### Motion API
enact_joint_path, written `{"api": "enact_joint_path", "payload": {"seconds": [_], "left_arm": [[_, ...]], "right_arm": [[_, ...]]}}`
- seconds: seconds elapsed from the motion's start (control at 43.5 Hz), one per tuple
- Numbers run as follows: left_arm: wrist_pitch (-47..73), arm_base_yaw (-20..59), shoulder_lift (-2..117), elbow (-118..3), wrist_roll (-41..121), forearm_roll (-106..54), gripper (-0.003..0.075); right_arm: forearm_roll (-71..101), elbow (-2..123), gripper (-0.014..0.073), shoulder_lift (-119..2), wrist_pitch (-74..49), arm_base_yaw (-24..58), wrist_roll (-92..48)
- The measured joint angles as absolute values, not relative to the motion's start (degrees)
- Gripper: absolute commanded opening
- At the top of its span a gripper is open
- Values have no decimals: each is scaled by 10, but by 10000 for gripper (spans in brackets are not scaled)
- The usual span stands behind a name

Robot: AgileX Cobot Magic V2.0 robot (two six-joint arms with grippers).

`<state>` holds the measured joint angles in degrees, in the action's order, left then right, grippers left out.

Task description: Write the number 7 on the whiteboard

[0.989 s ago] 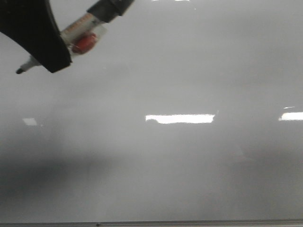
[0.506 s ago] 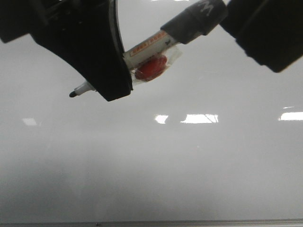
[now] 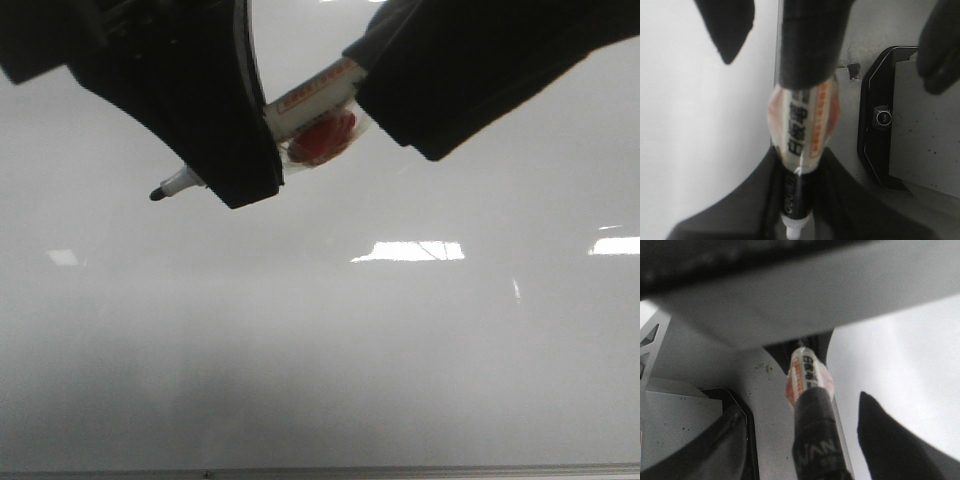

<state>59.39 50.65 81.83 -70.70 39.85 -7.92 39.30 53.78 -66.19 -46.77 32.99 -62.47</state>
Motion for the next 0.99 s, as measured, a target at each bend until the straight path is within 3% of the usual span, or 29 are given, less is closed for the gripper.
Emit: {"api": "enact_joint_path", "payload": {"seconds": [0.368,0.46,0.529,0.621,0.713,0.989], "left_arm": [[594,506,818,-707,403,-76,-14],[594,508,818,-707,405,-75,71],[594,508,818,-707,406,-75,182],[593,508,818,-707,403,-75,326],[590,508,818,-707,391,-70,402],[585,475,758,-703,342,-75,410]], "right_arm": [[396,538,61,-662,-453,330,-628],[396,538,-13,-662,-454,330,-628],[396,538,-55,-662,-454,330,-629],[397,538,-85,-662,-455,330,-629],[397,538,-88,-662,-459,330,-629],[339,538,-88,-639,-453,330,-562]]}}
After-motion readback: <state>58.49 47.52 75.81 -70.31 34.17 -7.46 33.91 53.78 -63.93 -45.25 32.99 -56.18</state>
